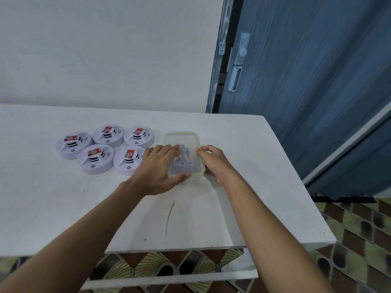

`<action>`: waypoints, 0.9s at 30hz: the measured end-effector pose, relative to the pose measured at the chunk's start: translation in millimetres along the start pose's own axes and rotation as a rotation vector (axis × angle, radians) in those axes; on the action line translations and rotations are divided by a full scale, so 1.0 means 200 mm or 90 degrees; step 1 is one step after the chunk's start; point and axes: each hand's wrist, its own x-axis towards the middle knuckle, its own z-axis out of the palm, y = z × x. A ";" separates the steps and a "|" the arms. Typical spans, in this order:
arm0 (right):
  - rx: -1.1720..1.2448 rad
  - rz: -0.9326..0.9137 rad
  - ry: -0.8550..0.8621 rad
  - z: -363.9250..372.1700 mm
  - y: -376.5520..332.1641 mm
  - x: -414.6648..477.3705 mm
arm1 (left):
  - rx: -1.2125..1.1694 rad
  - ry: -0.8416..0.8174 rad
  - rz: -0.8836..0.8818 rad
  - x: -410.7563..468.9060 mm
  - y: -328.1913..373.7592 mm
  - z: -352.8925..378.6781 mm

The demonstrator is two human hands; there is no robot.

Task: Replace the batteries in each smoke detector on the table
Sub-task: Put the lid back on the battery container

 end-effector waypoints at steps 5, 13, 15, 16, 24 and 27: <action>-0.041 0.003 0.047 0.07 -0.03 0.01 | -0.150 0.053 -0.132 0.16 -0.02 -0.03; -0.097 -0.056 0.060 0.15 -0.06 0.08 | -0.166 -0.017 -0.231 0.43 -0.10 0.11; -0.106 -0.086 0.080 0.15 -0.03 0.10 | -0.165 -0.047 -0.239 0.47 -0.10 0.13; -0.111 -0.097 0.092 0.15 -0.02 0.10 | -0.160 -0.057 -0.237 0.48 -0.11 0.14; -0.112 -0.094 0.145 0.15 -0.07 0.19 | -0.162 -0.093 -0.224 0.61 -0.13 0.13; -0.119 -0.087 0.160 0.14 -0.09 0.25 | -0.166 -0.088 -0.227 0.67 -0.13 0.13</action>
